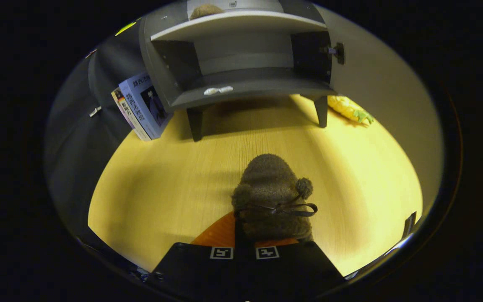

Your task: Open the shoe cabinet door, grab the shoes and put them into the shoe cabinet, then close the shoe cabinet door.

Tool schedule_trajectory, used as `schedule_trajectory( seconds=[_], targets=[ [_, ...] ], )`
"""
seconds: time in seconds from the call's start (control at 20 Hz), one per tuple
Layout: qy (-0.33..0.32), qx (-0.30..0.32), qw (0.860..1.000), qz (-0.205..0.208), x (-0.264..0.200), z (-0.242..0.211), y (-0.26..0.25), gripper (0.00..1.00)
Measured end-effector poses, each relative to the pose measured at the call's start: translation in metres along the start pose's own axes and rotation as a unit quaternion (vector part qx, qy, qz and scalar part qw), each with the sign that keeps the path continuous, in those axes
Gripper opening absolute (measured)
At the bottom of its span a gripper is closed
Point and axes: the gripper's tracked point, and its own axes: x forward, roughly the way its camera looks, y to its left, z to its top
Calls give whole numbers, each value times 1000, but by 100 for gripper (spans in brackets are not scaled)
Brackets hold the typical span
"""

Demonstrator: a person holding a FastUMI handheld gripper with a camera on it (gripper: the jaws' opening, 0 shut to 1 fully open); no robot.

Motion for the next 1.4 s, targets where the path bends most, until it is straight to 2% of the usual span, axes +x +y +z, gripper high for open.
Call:
schedule_trajectory(
  seconds=[0.3, 0.45, 0.75, 1.0, 1.4],
  targets=[
    [-109, -14, 994, 12, -98, 125, 24, 5],
    [-138, -34, 989, 36, -143, 162, 38, 5],
    [-181, -46, 980, 71, -189, 246, 24, 5],
    [-164, -51, 983, 72, -173, 303, 16, 5],
    [-155, -10, 987, 40, -100, 427, 14, 5]
  ],
)
